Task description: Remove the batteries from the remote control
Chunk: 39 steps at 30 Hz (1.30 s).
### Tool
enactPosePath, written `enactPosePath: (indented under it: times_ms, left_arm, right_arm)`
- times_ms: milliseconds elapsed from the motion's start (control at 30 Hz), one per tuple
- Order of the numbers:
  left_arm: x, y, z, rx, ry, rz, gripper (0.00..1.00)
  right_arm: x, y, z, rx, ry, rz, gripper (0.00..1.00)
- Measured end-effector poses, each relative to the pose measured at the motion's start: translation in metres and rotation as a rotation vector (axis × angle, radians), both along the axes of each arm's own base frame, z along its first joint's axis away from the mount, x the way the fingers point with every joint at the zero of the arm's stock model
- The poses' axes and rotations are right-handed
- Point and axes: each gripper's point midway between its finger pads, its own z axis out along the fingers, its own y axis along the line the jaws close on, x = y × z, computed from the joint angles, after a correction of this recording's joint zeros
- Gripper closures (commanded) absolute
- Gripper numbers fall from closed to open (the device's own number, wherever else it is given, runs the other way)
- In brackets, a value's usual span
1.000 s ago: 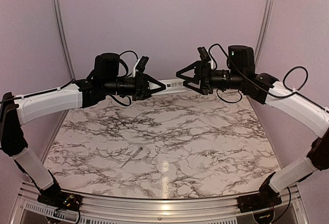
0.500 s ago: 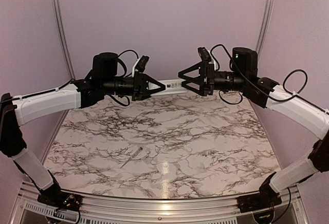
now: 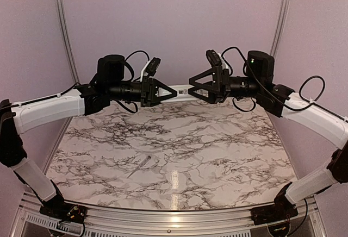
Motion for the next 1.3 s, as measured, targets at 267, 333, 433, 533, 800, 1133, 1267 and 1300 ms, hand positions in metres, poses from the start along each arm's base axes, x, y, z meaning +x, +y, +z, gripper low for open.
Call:
enactPosePath:
  times_ms: [267, 333, 433, 533, 800, 1133, 1267, 1300]
  left_arm:
    - [0.007, 0.002, 0.004, 0.012, -0.039, 0.072, 1.00]
    - [0.009, 0.003, 0.003, 0.016, -0.039, 0.089, 1.00]
    - [0.011, 0.003, 0.004, 0.018, -0.035, 0.109, 1.00]
    - [0.013, 0.004, 0.004, 0.022, -0.032, 0.127, 1.00]
    - [0.016, 0.006, 0.002, 0.030, -0.019, 0.154, 1.00]
    - [0.015, 0.005, 0.001, 0.037, -0.010, 0.159, 1.00]
    - [0.016, 0.004, -0.001, 0.042, -0.009, 0.172, 1.00]
    - [0.016, 0.003, -0.001, 0.043, -0.008, 0.173, 1.00]
  right_arm:
    - [0.004, -0.004, 0.000, -0.042, -0.006, -0.042, 0.18]
    - [0.007, -0.007, -0.001, -0.059, -0.012, -0.074, 0.18]
    - [0.013, -0.011, 0.000, -0.080, -0.027, -0.124, 0.18]
    - [0.018, -0.014, 0.000, -0.093, -0.042, -0.164, 0.18]
    - [0.032, -0.020, -0.001, -0.129, -0.065, -0.252, 0.18]
    - [0.037, -0.021, -0.003, -0.141, -0.077, -0.277, 0.18]
    - [0.036, -0.020, -0.001, -0.134, -0.082, -0.269, 0.18]
    - [0.036, -0.020, 0.000, -0.132, -0.083, -0.268, 0.18]
